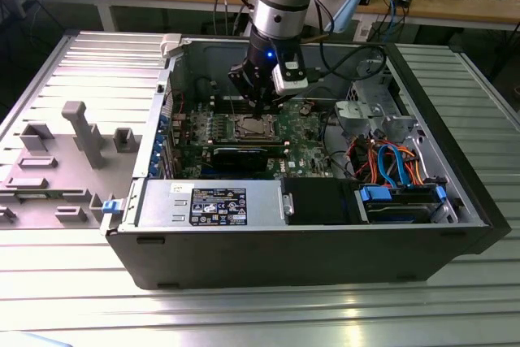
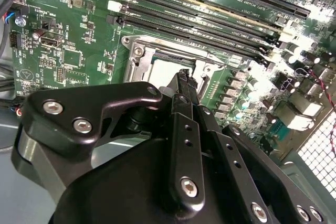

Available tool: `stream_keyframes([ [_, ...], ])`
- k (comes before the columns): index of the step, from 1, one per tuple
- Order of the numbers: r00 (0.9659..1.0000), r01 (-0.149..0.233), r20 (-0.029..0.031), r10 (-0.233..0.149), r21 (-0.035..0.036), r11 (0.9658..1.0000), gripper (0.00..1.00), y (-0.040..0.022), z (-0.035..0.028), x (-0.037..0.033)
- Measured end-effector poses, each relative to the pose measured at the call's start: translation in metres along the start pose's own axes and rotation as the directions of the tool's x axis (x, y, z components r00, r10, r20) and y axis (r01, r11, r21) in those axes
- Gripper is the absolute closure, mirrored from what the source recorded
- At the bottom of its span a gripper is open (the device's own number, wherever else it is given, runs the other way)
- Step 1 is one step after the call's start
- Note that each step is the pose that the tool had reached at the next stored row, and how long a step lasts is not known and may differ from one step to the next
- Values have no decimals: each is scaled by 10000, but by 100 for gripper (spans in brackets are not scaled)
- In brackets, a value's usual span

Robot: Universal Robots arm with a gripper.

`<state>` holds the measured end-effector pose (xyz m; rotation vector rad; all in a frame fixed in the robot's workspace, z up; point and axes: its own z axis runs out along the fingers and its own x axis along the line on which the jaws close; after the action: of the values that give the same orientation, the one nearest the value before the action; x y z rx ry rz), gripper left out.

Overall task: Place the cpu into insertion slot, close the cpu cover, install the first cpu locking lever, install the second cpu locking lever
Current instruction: 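Install the first cpu locking lever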

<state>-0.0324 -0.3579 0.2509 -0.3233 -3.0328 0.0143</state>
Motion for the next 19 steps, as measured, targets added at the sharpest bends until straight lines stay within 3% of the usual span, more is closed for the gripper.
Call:
stream_keyframes([
  [11,9987,503,9,-503,46,9987,89,0,0,0],
  [19,9960,892,13,-892,81,9960,89,0,0,0],
])
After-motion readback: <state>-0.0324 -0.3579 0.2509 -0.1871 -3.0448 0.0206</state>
